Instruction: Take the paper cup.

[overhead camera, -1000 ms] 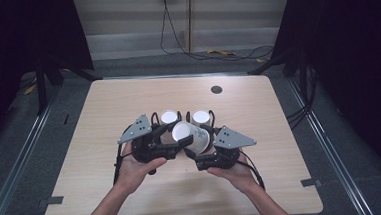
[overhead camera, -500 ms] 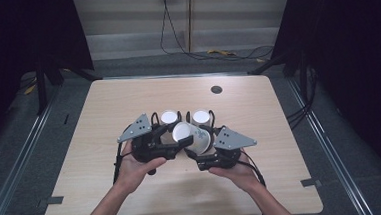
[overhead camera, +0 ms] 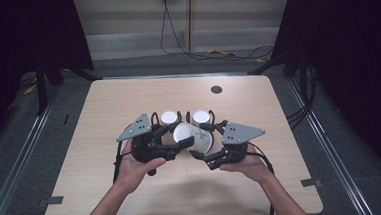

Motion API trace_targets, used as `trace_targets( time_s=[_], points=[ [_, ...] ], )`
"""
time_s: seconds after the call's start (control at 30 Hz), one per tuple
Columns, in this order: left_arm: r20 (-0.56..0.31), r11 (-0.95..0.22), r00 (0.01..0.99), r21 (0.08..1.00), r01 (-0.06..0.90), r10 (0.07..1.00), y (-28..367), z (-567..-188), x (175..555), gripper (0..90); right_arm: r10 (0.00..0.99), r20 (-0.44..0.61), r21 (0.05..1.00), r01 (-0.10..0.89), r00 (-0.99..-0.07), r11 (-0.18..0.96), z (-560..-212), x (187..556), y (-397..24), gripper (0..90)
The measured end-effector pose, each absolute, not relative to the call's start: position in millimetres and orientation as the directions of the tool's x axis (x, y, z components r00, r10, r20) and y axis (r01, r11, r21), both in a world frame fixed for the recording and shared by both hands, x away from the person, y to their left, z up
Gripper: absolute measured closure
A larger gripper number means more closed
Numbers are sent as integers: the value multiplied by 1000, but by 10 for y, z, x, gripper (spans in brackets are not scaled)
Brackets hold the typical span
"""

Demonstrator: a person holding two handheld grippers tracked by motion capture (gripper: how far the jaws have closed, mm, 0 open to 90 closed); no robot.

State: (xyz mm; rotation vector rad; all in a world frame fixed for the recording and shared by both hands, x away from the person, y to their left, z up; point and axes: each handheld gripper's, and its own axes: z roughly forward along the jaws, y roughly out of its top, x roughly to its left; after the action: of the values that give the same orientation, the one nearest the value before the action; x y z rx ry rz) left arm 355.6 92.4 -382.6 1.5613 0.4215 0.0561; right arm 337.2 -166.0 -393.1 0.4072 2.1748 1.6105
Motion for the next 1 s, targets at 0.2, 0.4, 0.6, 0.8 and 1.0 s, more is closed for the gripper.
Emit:
trace_targets(
  time_s=[0.2,0.4,0.6,0.8,1.0],
  points=[
    [-224,16,933,973,229,281,917,-3820,3547,355,394,-91,959,26,-915,281,-3947,3442,-1692,182],
    [-222,9,937,974,228,269,913,-3820,3542,355,361,-54,961,50,-931,270,-3975,3474,-1696,212],
    [-219,4,937,974,226,271,908,-3830,3549,353,328,-44,962,49,-944,270,-3992,3479,-1690,275],
    [-221,4,936,974,228,273,914,-3832,3550,350,330,-45,962,48,-943,269,-4000,3483,-1683,285],
    [-231,4,936,971,238,267,921,-3842,3565,338,338,-47,960,51,-940,275,-3993,3478,-1679,297]
  ],
)
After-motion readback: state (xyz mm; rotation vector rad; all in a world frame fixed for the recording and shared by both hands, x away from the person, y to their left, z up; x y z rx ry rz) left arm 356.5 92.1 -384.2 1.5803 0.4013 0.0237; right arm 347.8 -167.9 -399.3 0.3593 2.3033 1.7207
